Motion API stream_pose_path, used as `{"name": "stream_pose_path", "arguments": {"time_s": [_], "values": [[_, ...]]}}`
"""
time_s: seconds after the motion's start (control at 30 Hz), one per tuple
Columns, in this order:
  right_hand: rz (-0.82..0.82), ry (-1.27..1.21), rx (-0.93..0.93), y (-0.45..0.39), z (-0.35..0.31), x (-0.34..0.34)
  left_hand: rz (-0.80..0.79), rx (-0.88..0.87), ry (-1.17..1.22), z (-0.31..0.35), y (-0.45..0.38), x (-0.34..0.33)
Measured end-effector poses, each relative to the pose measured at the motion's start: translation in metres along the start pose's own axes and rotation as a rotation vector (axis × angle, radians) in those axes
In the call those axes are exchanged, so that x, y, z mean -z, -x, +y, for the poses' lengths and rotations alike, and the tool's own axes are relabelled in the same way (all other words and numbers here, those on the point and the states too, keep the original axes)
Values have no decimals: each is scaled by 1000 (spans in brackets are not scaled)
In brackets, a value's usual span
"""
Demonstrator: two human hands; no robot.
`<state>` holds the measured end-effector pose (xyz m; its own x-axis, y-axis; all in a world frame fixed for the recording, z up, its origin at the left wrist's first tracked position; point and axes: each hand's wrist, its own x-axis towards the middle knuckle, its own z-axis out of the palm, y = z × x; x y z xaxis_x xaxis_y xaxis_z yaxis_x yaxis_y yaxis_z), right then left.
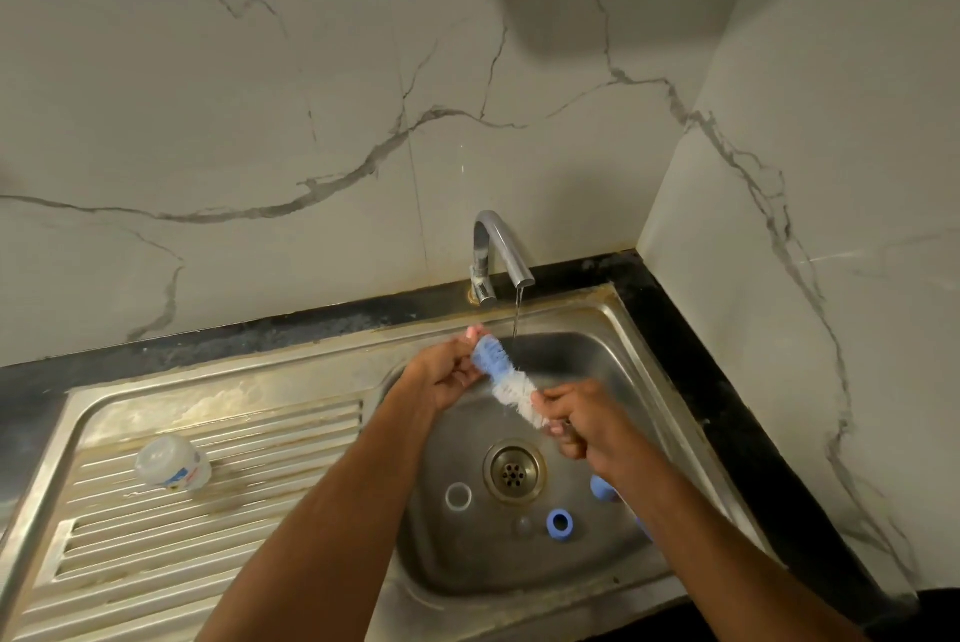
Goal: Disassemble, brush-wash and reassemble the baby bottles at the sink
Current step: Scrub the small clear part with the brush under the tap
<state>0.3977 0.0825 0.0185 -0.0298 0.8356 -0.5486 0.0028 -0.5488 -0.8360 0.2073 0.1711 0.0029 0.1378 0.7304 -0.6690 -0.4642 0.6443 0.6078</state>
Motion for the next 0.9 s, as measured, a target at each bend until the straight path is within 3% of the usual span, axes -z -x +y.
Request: {"name": "stream_pose_path", "arguments": {"time_s": [0.07,0.1,0.2,0.27,0.33,0.4,0.53,0.63,0.77,0.83,0.9], "values": [[-49,-80,-76,2,-2,5,-48,15,48,0,3,1],[-6,41,-20,2,1,7,-42,27,12,-1,2,1],[272,797,433,1,14,5,76,79,-189,-6,-2,1],[353,1240,665,5,24,2,84,95,-182,-8,-7,1],[366,1466,780,6,31,-3,90,91,-149,-9,-11,0],[404,1554,757,5,31,-6,95,64,-153,-11,-11,-4],[373,1420,626,2,25,-9,132,22,-236,-14,-11,-5],[183,896,343,4,10,-13,125,49,-204,-14,-13,0],[-2,89,-76,9,-8,-3,-22,74,-40,-15,-11,7],[11,101,-69,11,-4,2,-54,79,-103,-12,-8,10],[162,529,162,11,7,1,4,112,-252,-7,-6,11]]}}
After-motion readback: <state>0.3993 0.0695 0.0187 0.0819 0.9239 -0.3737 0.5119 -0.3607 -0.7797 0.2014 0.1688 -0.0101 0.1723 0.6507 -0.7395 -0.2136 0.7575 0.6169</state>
